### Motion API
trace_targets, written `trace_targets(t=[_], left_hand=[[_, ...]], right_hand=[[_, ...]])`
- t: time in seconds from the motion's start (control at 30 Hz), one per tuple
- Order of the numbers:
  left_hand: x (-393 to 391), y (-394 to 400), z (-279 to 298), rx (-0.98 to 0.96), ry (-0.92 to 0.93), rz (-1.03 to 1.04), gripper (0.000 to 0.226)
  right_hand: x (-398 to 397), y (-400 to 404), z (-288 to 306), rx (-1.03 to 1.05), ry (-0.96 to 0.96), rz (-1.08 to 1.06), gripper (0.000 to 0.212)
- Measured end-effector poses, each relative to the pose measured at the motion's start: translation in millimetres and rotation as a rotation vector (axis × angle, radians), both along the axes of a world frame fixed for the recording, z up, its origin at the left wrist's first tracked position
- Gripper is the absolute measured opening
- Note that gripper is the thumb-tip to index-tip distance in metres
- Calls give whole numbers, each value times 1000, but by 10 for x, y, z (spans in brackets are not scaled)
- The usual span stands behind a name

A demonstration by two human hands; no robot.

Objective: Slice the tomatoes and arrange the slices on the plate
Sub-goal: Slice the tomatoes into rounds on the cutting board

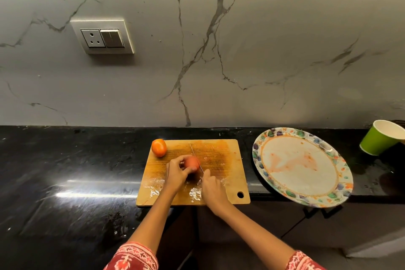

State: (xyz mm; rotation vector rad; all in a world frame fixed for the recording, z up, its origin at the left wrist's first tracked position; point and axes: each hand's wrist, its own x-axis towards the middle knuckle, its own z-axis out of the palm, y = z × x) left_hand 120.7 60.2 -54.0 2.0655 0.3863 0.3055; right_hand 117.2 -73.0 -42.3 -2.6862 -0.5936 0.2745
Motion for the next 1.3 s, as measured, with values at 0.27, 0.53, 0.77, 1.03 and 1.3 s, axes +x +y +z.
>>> trace_targets(t=[0.27, 0.53, 0.77, 1.03, 1.3], left_hand=[[7, 0, -8, 15, 13, 2, 44], [-27, -61, 19, 8, -2, 24, 42], [1, -45, 17, -1, 21, 31, 43], [-7, -44, 5, 6, 31, 27, 44], [1, -60, 17, 21, 40, 46, 40]], right_hand=[[40, 44, 38, 0, 25, -19, 20], [96, 65, 102, -19, 55, -18, 20], [125, -230, 103, -22, 84, -101, 21], [52, -75, 163, 126, 74, -52, 28], [-10, -27, 200, 106, 91, -64, 33]])
